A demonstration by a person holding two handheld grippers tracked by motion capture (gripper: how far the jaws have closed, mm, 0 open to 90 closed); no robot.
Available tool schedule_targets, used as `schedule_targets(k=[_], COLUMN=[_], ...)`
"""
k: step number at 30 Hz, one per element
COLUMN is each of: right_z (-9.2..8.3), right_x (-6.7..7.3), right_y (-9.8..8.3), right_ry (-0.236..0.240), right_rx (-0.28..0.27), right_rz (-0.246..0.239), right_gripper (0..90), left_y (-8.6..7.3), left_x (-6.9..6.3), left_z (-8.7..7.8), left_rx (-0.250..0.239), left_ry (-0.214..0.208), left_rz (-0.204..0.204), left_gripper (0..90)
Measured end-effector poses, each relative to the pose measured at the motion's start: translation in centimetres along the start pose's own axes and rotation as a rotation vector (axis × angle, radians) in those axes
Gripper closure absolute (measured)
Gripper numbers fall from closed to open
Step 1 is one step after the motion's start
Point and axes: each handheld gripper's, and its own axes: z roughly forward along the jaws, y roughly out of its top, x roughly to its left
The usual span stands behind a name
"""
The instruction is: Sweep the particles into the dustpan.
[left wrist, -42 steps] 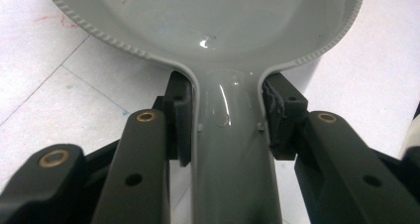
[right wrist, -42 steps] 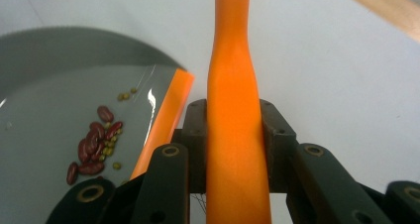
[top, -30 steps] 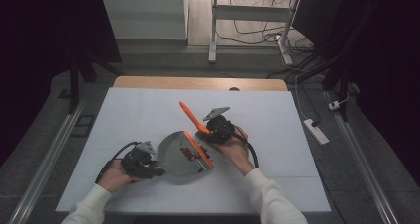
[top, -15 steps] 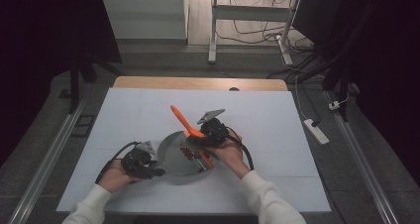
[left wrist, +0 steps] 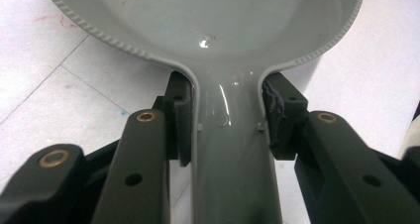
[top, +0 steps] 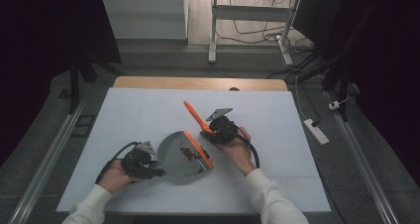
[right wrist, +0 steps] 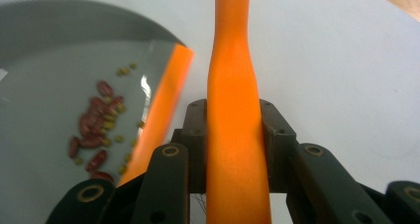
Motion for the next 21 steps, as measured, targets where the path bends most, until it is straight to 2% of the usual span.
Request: schedule_targets(k=[3,14,21], right_z=[0.3,0.0,0.0], right_x=[0.0,1.0,1.5], right_y=[-0.4,-0.6,-0.6], right_ry=[0.002,0.024,0.082], right_rx=[0.015,0.009,0.001], right_rz=[-0.002,-0.012,0.005], right_gripper=[70.4,70.4,70.4], left_y=[0.0,0.0,0.0], left_x=[0.0,-0.1,-0.1], left_z=[0.0,0.0,0.0], left_rx=[0.0,0.002,0.002], left_ry=[0.0,0.002,0.002], left_rz=[0.0,0.001,0.0], left_gripper=[61.7,61.7,61.7])
